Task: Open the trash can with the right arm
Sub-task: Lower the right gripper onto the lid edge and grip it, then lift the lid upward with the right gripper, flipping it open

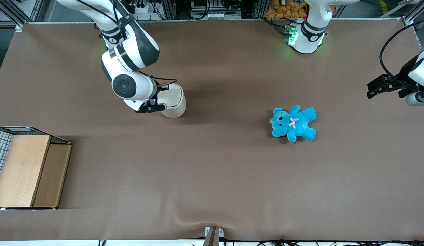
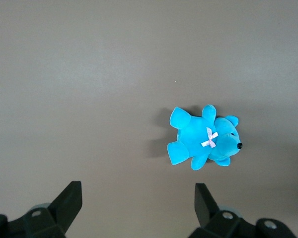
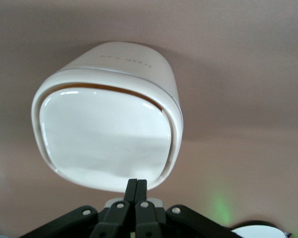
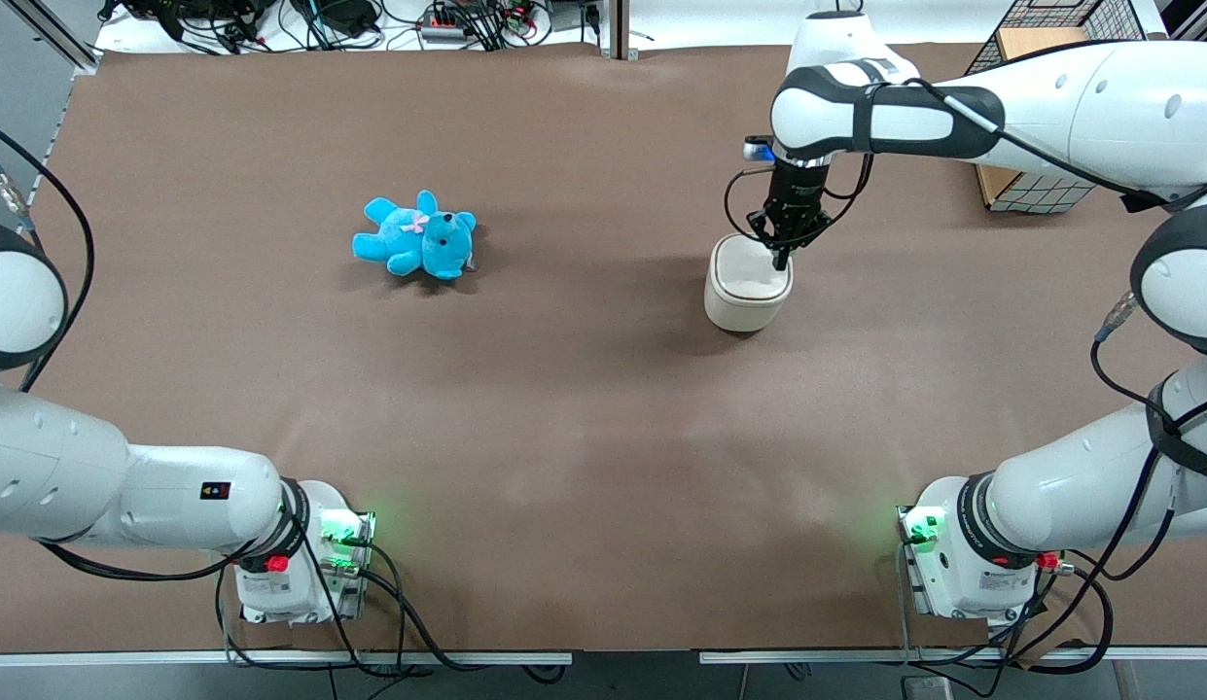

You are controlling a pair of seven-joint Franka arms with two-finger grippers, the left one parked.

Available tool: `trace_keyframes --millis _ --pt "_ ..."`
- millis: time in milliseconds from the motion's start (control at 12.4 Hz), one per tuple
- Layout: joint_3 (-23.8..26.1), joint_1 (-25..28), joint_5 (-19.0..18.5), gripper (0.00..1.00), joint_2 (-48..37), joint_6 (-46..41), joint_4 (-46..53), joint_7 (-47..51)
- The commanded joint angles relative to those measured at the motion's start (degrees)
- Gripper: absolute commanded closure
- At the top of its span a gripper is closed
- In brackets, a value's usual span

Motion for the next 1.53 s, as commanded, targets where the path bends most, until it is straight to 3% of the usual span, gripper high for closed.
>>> trace_keyframes --millis 0,724,1207,1368,1448 --pt "0.2 0.2 1.0 1.00 0.6 3.0 -1.8 0.6" --pt "0.2 0.6 1.0 1.00 2.4 6.2 -3.0 0.7" --pt "-0.6 -1.6 1.0 1.00 -3.8 -12.8 8.2 2.3" --pt "-4.3 -2.0 0.6 0.00 -4.3 -15.1 13.8 1.9" --pt "-6.9 -2.0 0.7 0.00 -4.9 -15.9 16.1 1.3"
